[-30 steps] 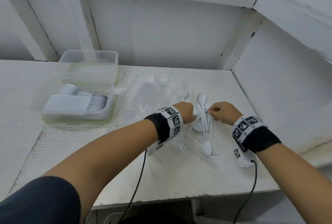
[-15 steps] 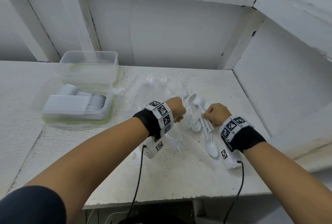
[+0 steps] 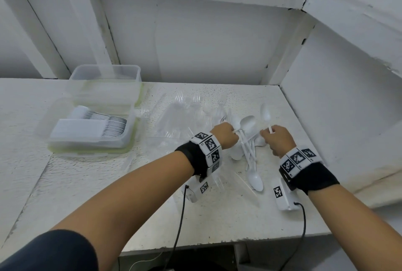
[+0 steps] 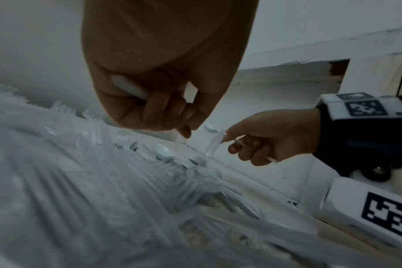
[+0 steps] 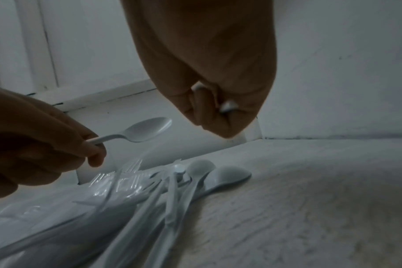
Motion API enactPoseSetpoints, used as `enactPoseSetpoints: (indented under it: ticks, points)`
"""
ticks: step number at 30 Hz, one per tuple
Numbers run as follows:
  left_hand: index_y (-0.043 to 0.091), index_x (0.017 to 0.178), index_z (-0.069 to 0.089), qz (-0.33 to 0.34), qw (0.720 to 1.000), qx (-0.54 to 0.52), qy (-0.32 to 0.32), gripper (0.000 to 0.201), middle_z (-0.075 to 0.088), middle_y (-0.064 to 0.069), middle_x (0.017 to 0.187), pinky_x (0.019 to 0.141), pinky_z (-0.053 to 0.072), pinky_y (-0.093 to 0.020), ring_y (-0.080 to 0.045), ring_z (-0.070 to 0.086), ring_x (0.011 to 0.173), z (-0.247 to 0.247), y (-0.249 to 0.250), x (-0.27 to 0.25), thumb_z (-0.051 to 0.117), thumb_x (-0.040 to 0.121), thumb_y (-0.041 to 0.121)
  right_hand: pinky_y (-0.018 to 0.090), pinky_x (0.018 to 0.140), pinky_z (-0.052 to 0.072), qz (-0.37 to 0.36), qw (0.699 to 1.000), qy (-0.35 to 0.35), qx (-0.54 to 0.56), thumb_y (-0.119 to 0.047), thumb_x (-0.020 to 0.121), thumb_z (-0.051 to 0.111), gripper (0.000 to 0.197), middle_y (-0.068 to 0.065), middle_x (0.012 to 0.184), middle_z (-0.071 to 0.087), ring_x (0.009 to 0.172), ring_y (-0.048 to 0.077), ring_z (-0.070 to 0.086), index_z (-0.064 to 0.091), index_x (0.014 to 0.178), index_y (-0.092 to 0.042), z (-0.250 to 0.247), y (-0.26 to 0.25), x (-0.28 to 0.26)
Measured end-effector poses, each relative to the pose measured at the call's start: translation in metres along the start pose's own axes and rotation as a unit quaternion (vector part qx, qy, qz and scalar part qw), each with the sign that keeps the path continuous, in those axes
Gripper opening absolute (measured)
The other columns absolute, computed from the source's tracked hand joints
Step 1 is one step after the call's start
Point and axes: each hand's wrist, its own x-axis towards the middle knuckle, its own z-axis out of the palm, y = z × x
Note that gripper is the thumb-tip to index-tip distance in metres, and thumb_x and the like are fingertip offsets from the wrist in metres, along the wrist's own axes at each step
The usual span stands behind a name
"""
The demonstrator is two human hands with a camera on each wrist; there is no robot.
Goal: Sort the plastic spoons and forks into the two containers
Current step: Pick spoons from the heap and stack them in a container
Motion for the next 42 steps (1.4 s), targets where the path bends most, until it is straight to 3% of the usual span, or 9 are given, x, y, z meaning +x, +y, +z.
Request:
enactPoseSetpoints:
  ticks: [3, 9, 16, 20, 24, 31, 35, 37, 42]
  points:
    - [0.015, 0.059, 0.038, 0.002, 1.0, 0.006, -0.003, 0.034, 0.038, 0.0, 0.061, 0.047, 0.026, -0.023, -0.013, 0.035, 0.053, 0.006, 0.001, 0.002, 0.044, 0.093, 0.014, 0.015, 0.039, 0.031, -0.022, 0.995, -0.08, -0.049, -0.011, 0.089, 0.053, 0.011, 0.007, 0.073, 0.055, 0.052, 0.011, 0.037, 0.062, 0.087, -0.005, 0.007, 0.003, -0.007]
    - [0.014, 0.06, 0.036, -0.005, 1.0, -0.014, 0.019, 0.031, 0.038, -0.001, 0.061, 0.049, 0.026, -0.023, -0.013, 0.034, 0.054, 0.0, -0.01, 0.0, 0.042, 0.09, 0.009, 0.025, 0.069, 0.04, -0.058, 0.984, -0.069, -0.156, -0.017, 0.084, 0.063, 0.02, 0.013, 0.086, 0.065, 0.078, 0.019, 0.054, 0.068, 0.091, 0.001, 0.026, -0.001, -0.014]
    - [0.014, 0.059, 0.035, -0.02, 0.998, -0.042, 0.03, 0.032, 0.036, -0.001, 0.06, 0.047, 0.027, -0.023, -0.013, 0.033, 0.051, -0.008, -0.02, -0.003, 0.041, 0.091, 0.009, 0.021, 0.052, 0.034, -0.06, 0.983, -0.067, -0.159, -0.011, 0.084, 0.059, 0.021, 0.0, 0.065, 0.05, 0.073, 0.02, 0.051, 0.049, 0.066, -0.013, 0.033, -0.016, -0.011]
    - [0.014, 0.06, 0.035, -0.021, 0.998, -0.058, 0.03, 0.032, 0.036, -0.001, 0.06, 0.047, 0.028, -0.022, -0.013, 0.032, 0.051, -0.01, -0.021, -0.005, 0.041, 0.091, 0.008, 0.027, 0.059, 0.038, -0.084, 0.969, -0.049, -0.229, -0.011, 0.088, 0.051, 0.026, 0.003, 0.066, 0.05, 0.07, 0.021, 0.051, 0.044, 0.063, -0.012, 0.025, -0.02, -0.013]
    - [0.014, 0.061, 0.035, -0.015, 0.997, -0.069, 0.035, 0.032, 0.037, -0.001, 0.061, 0.048, 0.028, -0.022, -0.012, 0.034, 0.052, -0.008, -0.018, -0.005, 0.041, 0.092, 0.011, 0.024, 0.046, 0.026, -0.086, 0.961, -0.022, -0.261, -0.011, 0.093, 0.043, 0.035, 0.0, 0.061, 0.043, 0.056, 0.014, 0.042, 0.036, 0.059, -0.014, 0.012, -0.019, -0.014]
    - [0.014, 0.063, 0.03, 0.0, 0.994, -0.092, 0.052, 0.031, 0.035, 0.001, 0.064, 0.049, 0.025, -0.022, -0.011, 0.032, 0.055, 0.005, -0.005, -0.006, 0.041, 0.093, 0.015, 0.025, 0.047, 0.023, 0.012, 0.989, 0.012, -0.147, -0.004, 0.09, 0.042, 0.034, 0.003, 0.061, 0.038, 0.054, 0.014, 0.036, 0.034, 0.058, -0.012, -0.004, -0.016, -0.018]
    - [0.014, 0.058, 0.029, 0.019, 0.998, -0.058, 0.032, 0.038, 0.033, 0.0, 0.058, 0.047, 0.024, -0.023, -0.012, 0.031, 0.052, 0.014, 0.001, -0.007, 0.045, 0.092, 0.018, 0.023, 0.049, 0.03, 0.074, 0.995, -0.037, -0.054, -0.005, 0.091, 0.04, 0.019, 0.011, 0.071, 0.051, 0.064, 0.021, 0.05, 0.052, 0.075, -0.003, -0.006, -0.005, -0.013]
    - [0.013, 0.055, 0.03, 0.02, 1.0, -0.014, 0.005, 0.04, 0.032, -0.001, 0.055, 0.045, 0.023, -0.022, -0.012, 0.03, 0.049, 0.018, 0.004, -0.008, 0.046, 0.092, 0.017, 0.023, 0.046, 0.034, 0.116, 0.989, -0.048, 0.072, -0.003, 0.09, 0.036, 0.021, 0.009, 0.067, 0.048, 0.057, 0.018, 0.047, 0.05, 0.074, -0.004, -0.009, -0.002, -0.017]
    - [0.012, 0.066, 0.037, 0.041, 0.993, 0.1, -0.038, 0.032, 0.034, 0.0, 0.061, 0.046, 0.024, -0.02, -0.012, 0.033, 0.052, 0.029, 0.012, -0.007, 0.046, 0.095, 0.022, 0.011, 0.035, 0.023, 0.189, 0.979, 0.005, 0.082, -0.002, 0.091, 0.03, 0.025, 0.006, 0.063, 0.036, 0.048, 0.015, 0.029, 0.04, 0.07, -0.009, -0.013, 0.005, -0.018]
